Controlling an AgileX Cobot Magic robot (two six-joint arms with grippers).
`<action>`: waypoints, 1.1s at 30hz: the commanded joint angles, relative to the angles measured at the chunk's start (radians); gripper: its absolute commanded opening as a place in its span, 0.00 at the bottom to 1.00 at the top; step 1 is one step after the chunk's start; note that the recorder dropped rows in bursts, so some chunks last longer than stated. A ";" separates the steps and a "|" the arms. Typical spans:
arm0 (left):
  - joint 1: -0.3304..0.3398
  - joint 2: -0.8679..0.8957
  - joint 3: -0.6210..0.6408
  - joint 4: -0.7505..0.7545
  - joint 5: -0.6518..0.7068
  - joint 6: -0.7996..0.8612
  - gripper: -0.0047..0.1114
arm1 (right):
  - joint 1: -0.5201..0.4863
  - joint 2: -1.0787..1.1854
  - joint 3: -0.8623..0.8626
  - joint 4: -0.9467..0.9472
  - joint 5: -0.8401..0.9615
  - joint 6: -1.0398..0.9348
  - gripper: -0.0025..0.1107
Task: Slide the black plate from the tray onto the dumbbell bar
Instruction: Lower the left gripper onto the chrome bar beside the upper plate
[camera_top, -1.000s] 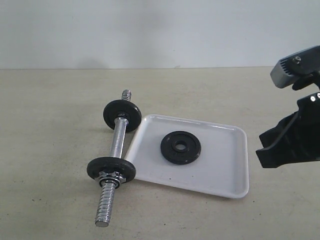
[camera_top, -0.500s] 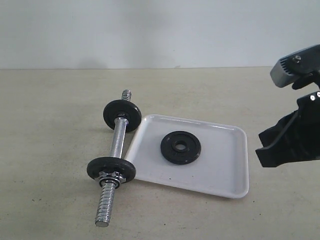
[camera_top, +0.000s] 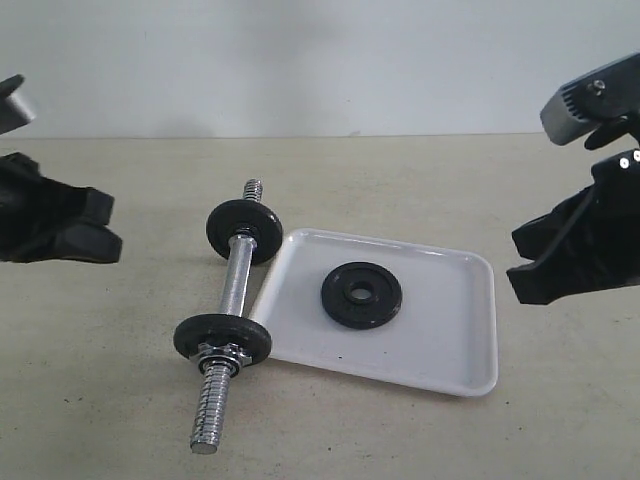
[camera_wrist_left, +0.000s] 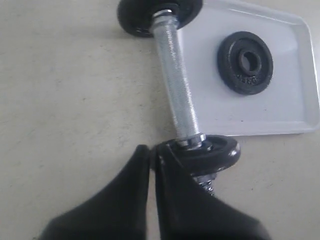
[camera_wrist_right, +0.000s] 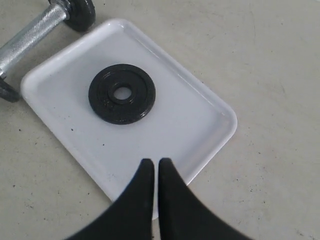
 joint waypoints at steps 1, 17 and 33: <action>-0.107 0.101 -0.107 -0.006 -0.031 0.006 0.08 | 0.000 0.051 -0.060 0.000 0.079 -0.012 0.02; -0.279 0.361 -0.412 0.591 0.058 -0.563 0.08 | 0.000 0.412 -0.334 0.007 0.456 -0.048 0.02; -0.321 0.444 -0.416 0.608 -0.015 -0.631 0.08 | 0.000 0.445 -0.346 0.037 0.489 -0.048 0.02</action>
